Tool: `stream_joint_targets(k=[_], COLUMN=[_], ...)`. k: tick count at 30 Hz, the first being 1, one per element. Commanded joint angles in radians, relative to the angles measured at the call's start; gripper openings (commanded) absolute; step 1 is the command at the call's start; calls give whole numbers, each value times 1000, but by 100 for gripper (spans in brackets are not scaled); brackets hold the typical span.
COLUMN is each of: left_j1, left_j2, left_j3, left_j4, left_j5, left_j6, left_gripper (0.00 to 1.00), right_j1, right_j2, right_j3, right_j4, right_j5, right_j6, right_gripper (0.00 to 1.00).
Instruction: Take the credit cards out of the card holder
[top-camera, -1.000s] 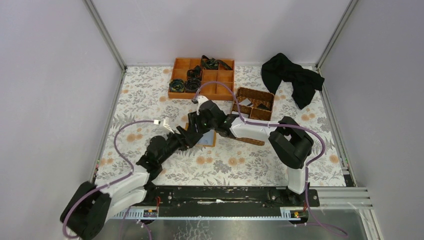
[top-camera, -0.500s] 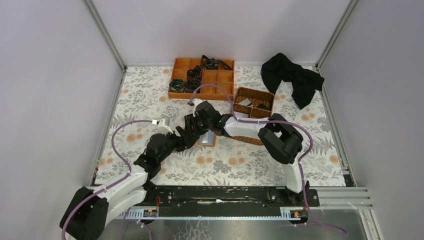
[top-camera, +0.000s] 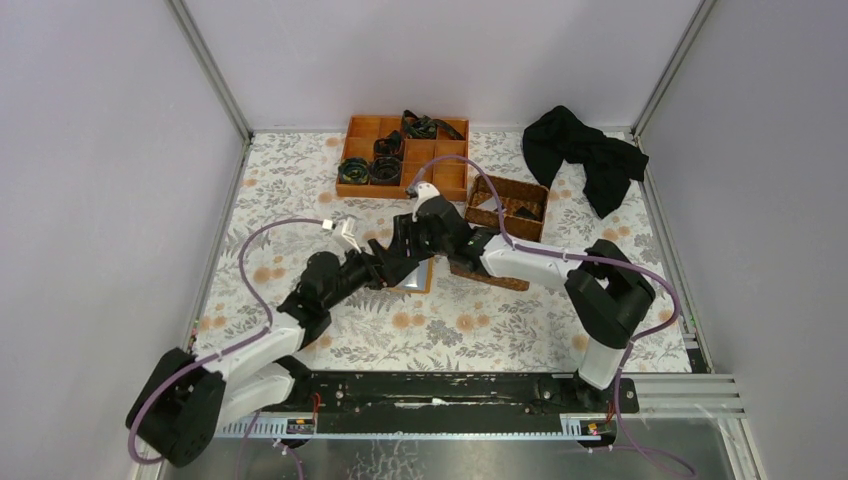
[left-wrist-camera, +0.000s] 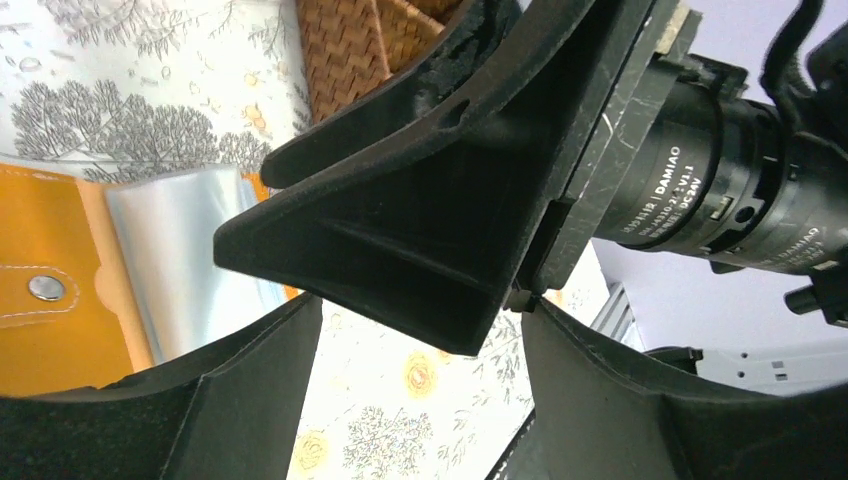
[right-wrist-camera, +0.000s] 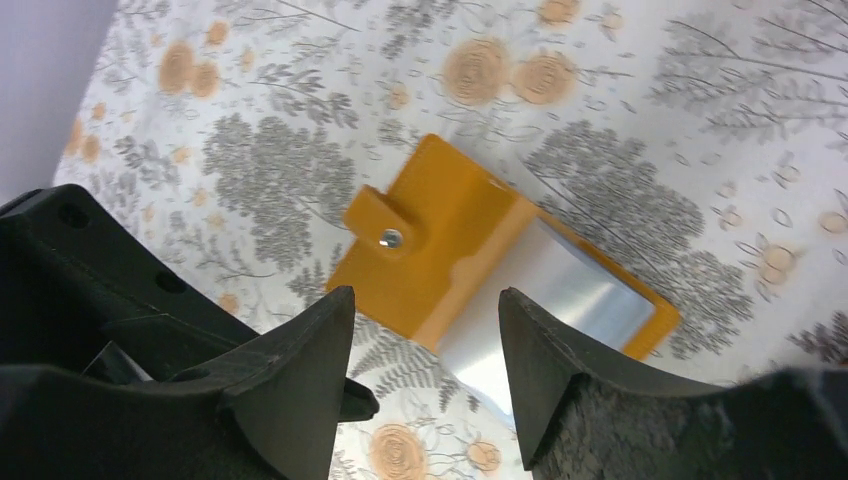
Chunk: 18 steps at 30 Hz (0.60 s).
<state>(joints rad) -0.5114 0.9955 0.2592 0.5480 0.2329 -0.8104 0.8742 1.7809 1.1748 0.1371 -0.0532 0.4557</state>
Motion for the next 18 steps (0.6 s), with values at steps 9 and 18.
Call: stream_joint_targets(k=[9, 18], left_j1=[83, 83], left_j2=[263, 324], left_j3=[26, 77], left_j4=[-315, -356], left_j5=[-347, -351], left_j6=[27, -2], left_gripper=[77, 78], right_j1=[-27, -27], right_j2=[-113, -137], right_j3=[-197, -243], right_j4=[-16, -35], right_j5=[-10, 10], right_j6=[72, 97], right_gripper=[63, 67])
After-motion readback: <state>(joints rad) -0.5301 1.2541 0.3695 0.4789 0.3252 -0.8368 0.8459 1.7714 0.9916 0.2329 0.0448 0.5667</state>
